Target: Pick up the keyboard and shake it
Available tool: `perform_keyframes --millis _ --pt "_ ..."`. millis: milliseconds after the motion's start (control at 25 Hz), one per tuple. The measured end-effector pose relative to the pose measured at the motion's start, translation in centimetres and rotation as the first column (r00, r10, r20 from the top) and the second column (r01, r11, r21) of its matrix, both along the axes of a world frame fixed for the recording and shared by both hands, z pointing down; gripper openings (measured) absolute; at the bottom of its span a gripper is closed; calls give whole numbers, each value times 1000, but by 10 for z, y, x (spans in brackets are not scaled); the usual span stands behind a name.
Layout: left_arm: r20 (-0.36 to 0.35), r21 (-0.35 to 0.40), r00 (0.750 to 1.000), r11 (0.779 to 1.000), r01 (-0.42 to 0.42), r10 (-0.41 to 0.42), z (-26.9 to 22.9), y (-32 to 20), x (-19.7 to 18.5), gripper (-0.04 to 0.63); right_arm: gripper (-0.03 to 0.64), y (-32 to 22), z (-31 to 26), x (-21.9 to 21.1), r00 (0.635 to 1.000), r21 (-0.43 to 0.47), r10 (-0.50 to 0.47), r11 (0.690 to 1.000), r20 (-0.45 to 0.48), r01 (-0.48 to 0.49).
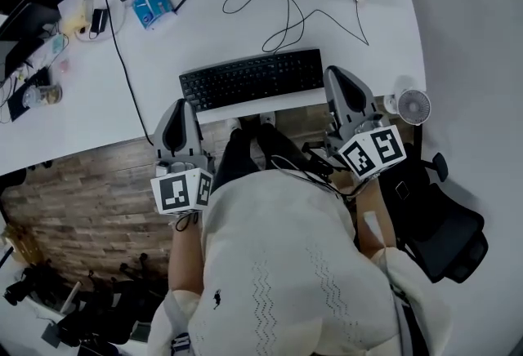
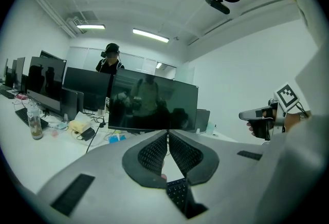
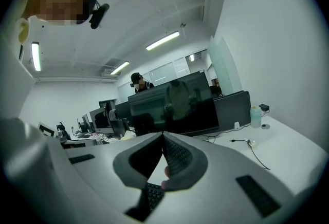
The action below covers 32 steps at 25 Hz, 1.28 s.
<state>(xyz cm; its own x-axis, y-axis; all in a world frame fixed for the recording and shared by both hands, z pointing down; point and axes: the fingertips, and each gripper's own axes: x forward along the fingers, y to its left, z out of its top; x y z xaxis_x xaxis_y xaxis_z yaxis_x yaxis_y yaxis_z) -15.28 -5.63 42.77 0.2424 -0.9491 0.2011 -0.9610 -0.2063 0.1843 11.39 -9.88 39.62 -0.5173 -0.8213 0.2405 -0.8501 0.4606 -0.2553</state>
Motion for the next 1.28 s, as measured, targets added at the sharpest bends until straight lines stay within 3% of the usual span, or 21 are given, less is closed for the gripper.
perform_keyframes --millis 240,520,800,1280 --pt "23 -81 999 996 -25 27 33 -2 -9 20 2 -8 16 12 999 -6 35 999 -31 -35" --pt "-25 -163 1000 987 4 -8 66 -5 -22 20 2 -19 45 31 998 -72 61 995 -20 -62" --pt "12 -201 1000 980 19 -17 93 -9 -27 20 2 -26 75 43 996 -132 82 988 -18 -84" --pt "-40 -287 997 956 58 -72 142 -14 -35 25 2 -31 135 64 996 -203 92 975 9 -88"
